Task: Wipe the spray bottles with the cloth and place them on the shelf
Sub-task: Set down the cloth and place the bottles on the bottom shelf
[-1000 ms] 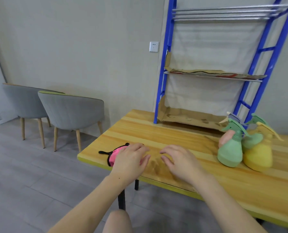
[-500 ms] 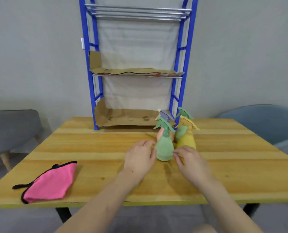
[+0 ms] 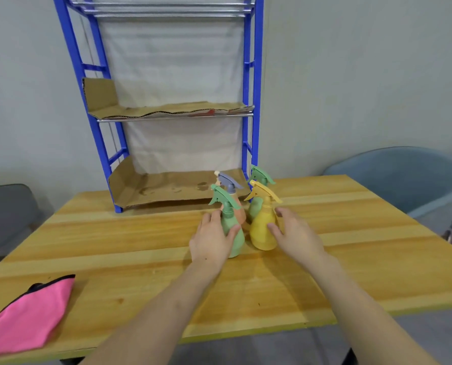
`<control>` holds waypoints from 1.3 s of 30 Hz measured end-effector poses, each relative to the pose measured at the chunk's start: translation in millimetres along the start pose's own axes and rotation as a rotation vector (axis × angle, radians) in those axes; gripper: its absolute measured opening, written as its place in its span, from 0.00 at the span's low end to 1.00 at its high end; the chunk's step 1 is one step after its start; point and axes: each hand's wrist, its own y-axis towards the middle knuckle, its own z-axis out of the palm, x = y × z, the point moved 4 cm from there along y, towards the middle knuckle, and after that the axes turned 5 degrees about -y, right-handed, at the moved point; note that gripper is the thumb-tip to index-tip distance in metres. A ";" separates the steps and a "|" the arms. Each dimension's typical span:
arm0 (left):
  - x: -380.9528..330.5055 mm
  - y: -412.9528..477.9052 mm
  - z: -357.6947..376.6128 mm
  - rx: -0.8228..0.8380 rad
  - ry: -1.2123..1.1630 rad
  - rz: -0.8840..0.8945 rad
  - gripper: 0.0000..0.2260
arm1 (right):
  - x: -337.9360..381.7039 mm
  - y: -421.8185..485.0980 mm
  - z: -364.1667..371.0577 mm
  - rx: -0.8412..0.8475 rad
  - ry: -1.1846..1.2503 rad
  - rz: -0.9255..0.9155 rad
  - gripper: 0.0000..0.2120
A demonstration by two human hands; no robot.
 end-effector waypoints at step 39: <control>164.8 57.2 -130.1 -0.144 -0.198 -0.104 0.23 | 215.8 50.1 86.8 0.074 0.094 -0.088 0.28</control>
